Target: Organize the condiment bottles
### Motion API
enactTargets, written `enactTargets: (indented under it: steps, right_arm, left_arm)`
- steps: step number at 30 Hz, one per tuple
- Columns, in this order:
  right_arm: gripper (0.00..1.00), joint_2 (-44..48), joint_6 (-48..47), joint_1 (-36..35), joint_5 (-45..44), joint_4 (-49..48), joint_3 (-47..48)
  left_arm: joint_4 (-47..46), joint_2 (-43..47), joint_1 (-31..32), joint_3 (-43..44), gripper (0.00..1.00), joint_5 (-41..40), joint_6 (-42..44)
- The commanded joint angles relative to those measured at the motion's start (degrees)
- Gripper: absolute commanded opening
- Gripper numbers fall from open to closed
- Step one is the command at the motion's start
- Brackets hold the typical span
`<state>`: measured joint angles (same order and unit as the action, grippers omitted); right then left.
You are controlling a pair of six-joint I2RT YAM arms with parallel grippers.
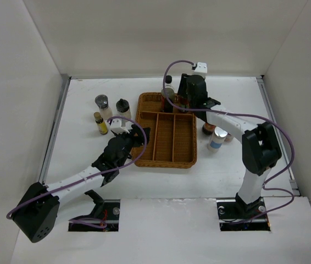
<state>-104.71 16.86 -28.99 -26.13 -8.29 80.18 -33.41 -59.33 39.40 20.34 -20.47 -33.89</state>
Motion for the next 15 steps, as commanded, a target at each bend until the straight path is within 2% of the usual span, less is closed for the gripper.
enactTargets:
  steps: [1, 5, 11, 12, 13, 14, 15]
  right_arm:
    - [0.6, 3.6, 0.5, -0.8, -0.3, -5.5, -0.3]
    - [0.74, 7.7, 0.3, -1.4, -0.3, -5.4, -2.0]
    - [0.77, 17.7, 0.0, -1.4, -0.9, -4.9, -9.1]
    - [0.76, 20.0, 0.4, -1.3, -1.1, -4.6, -11.3]
    - [0.7, 22.4, 0.5, -0.7, -1.1, -3.9, -13.7]
    - [0.62, 24.8, 0.7, 0.2, -1.1, -2.6, -15.9]
    - [0.5, 27.1, 1.1, 1.0, -1.2, -0.6, -17.9]
  left_arm:
    - [-3.2, 0.6, -0.5, -0.7, 0.7, 0.6, -0.7]
    - [-3.2, 1.2, 0.0, -0.7, 0.7, 0.6, -0.4]
    - [-3.2, 1.6, -0.2, -0.8, 0.7, 0.7, -0.5]
    - [-3.2, 1.7, -0.4, -1.0, 0.7, 0.7, -0.7]
    - [-3.2, 1.6, -0.5, -1.0, 0.7, 0.7, -0.7]
    - [-2.9, 1.6, -0.5, -1.0, 0.7, 0.7, -0.7]
    - [-2.9, 1.6, -0.3, -0.9, 0.7, 0.7, -0.7]
